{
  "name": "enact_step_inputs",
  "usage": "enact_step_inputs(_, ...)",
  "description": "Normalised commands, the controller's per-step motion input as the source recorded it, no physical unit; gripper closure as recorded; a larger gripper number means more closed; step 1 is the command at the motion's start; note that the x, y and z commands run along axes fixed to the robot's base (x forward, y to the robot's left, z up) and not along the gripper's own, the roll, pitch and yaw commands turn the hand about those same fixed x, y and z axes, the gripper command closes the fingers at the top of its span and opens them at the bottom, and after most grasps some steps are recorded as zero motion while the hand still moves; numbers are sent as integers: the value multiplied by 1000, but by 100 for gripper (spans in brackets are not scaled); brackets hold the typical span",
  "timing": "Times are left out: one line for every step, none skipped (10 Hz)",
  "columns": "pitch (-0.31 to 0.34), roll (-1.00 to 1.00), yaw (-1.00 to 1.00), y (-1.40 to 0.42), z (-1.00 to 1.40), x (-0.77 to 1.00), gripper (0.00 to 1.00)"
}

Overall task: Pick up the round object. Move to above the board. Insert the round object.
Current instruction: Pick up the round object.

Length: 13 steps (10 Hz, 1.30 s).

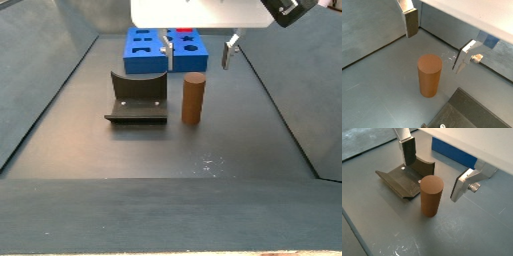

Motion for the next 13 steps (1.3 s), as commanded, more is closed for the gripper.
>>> enact_step_inputs(0, -11, 0, 0, 0, 0, 0)
enact_step_inputs(-269, -149, 0, 0, -509, 0, 0)
enact_step_inputs(-223, -49, 0, -40, -794, 0, 0)
enact_step_inputs(-166, -154, 0, -86, -746, 0, 0)
enact_step_inputs(-117, -194, 0, -11, -729, 26, 0)
enact_step_inputs(-149, -186, 0, -20, -749, 0, 0)
enact_step_inputs(-194, -229, 0, 0, -731, 0, 0)
enact_step_inputs(-151, -243, 0, 0, -631, 0, 0)
enact_step_inputs(-91, -303, 0, 0, -434, 0, 0)
enact_step_inputs(-23, 0, 0, 0, 0, -6, 0)
enact_step_inputs(0, 0, 0, 0, 0, 0, 100)
enact_step_inputs(0, 0, 0, 0, 0, 0, 100)
enact_step_inputs(0, 0, 0, 0, 0, 0, 100)
